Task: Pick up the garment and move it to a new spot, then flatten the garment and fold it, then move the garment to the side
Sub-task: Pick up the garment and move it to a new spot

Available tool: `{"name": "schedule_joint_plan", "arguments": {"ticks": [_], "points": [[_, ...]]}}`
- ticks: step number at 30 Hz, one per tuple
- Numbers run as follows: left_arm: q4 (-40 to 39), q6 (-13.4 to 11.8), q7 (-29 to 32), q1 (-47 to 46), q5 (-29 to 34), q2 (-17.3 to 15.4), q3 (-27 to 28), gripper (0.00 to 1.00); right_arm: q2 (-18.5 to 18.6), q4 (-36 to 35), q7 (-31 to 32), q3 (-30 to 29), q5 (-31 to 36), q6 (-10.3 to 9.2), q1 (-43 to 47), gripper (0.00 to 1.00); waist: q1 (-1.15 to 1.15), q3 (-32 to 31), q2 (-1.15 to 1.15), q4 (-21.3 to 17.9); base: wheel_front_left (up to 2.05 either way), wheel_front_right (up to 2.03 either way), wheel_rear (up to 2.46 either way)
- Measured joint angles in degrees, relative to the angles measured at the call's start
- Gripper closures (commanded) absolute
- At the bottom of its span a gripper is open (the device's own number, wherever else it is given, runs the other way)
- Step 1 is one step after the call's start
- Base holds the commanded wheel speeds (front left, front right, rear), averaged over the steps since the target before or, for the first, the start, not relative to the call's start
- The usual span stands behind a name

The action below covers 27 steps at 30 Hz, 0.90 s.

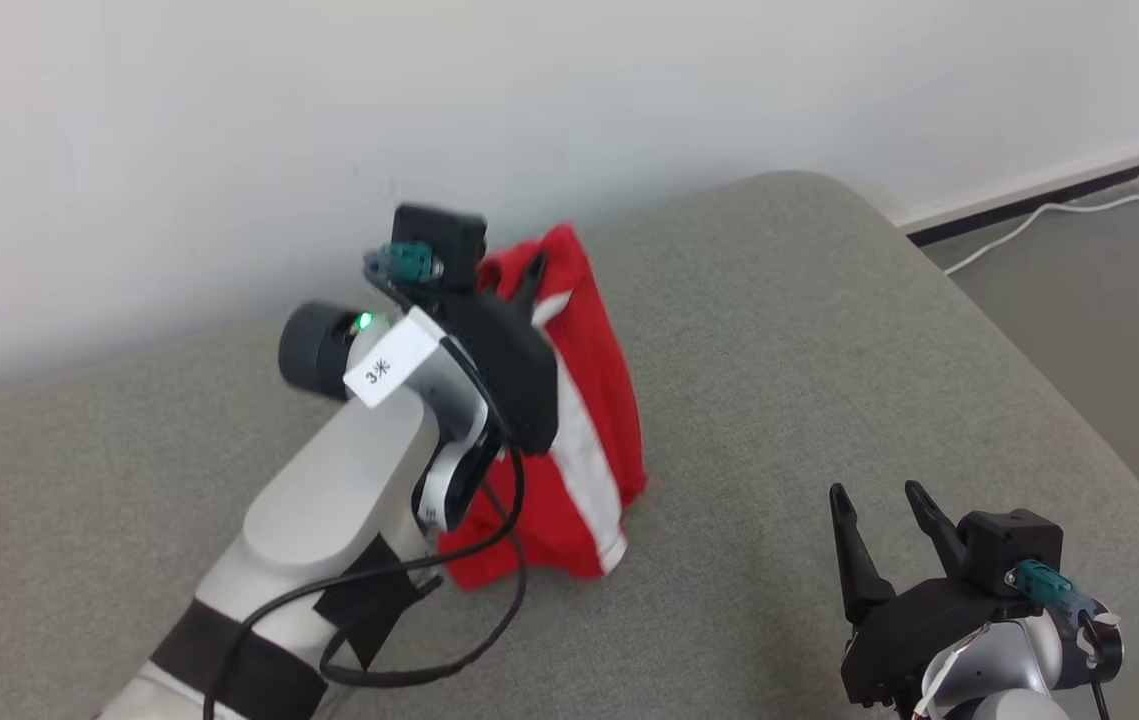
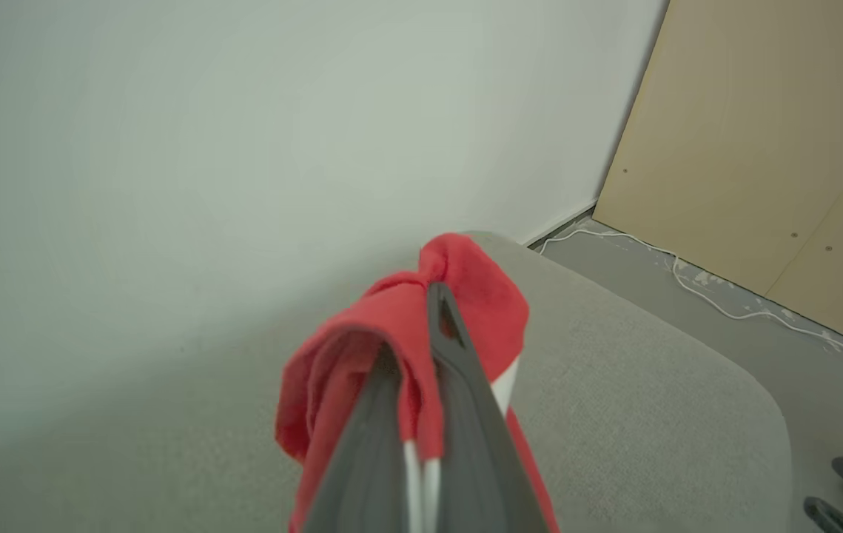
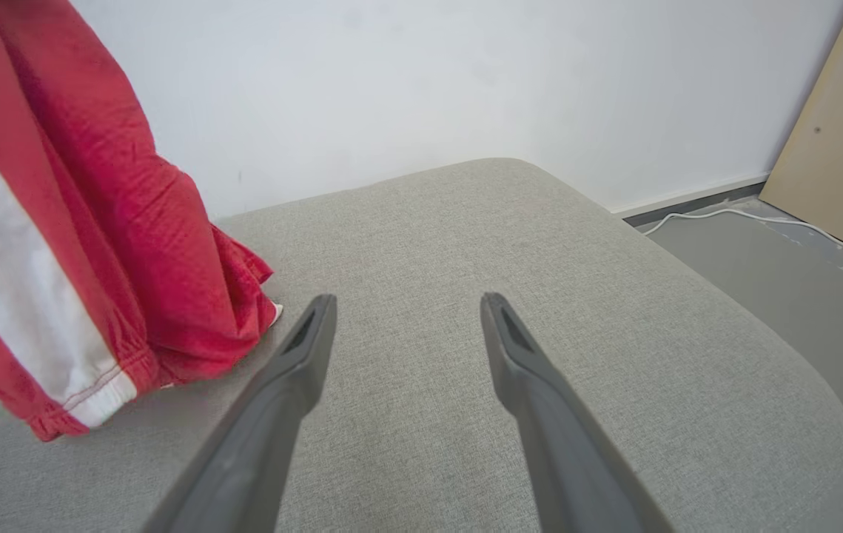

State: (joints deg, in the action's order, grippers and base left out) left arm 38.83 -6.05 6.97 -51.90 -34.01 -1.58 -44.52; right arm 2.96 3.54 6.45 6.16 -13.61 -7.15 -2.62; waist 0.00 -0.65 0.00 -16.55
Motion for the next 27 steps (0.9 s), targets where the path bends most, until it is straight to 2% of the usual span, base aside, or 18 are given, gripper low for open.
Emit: {"name": "schedule_joint_plan", "arguments": {"ticks": [6, 14, 20, 25, 26, 27], "points": [[6.2, -0.1, 0.9, 2.7, -0.2, -0.2, -0.2, 1.0, 0.0, 0.0, -0.4, -0.2, -0.5, 0.0, -0.1, 0.0, 0.0, 1.6, 0.01, 0.1, 0.0, 0.0, 0.0], [14.4, -0.5, 1.7, 3.7, 0.0, -0.6, 1.3, 1.0, -0.1, 0.1, -1.1, -0.8, -1.7, 0.0, -0.3, 0.0, 0.01, 2.7, 0.01, 2.3, 0.0, 0.0, 0.0], [18.4, -0.5, 2.2, 5.5, 0.1, -2.7, 1.6, 1.0, -0.1, 0.4, -1.5, -1.0, -2.3, -0.01, -0.3, 0.0, 0.01, 2.9, 0.01, 4.4, 0.0, 0.0, 0.0], [20.3, -0.6, 2.3, 7.1, 0.1, -2.6, 1.8, 1.0, -0.1, 1.3, -2.0, -0.7, -2.5, -0.01, -0.3, 0.0, 0.0, 2.5, 0.0, 6.0, 0.0, 0.0, 0.0], [20.5, -0.6, 2.3, 7.2, 0.1, -2.5, 1.8, 0.85, -0.1, 1.4, -2.0, -0.8, -2.5, -0.01, -0.3, 0.0, 0.0, 2.4, 0.0, 6.4, 0.0, 0.0, 0.0], [20.7, -0.5, 2.2, 7.3, 0.0, -2.5, 1.8, 0.24, -0.1, 1.5, -2.0, -0.9, -2.5, -0.01, -0.3, 0.0, 0.0, 2.3, 0.0, 6.7, 0.0, 0.0, 0.0]]}}
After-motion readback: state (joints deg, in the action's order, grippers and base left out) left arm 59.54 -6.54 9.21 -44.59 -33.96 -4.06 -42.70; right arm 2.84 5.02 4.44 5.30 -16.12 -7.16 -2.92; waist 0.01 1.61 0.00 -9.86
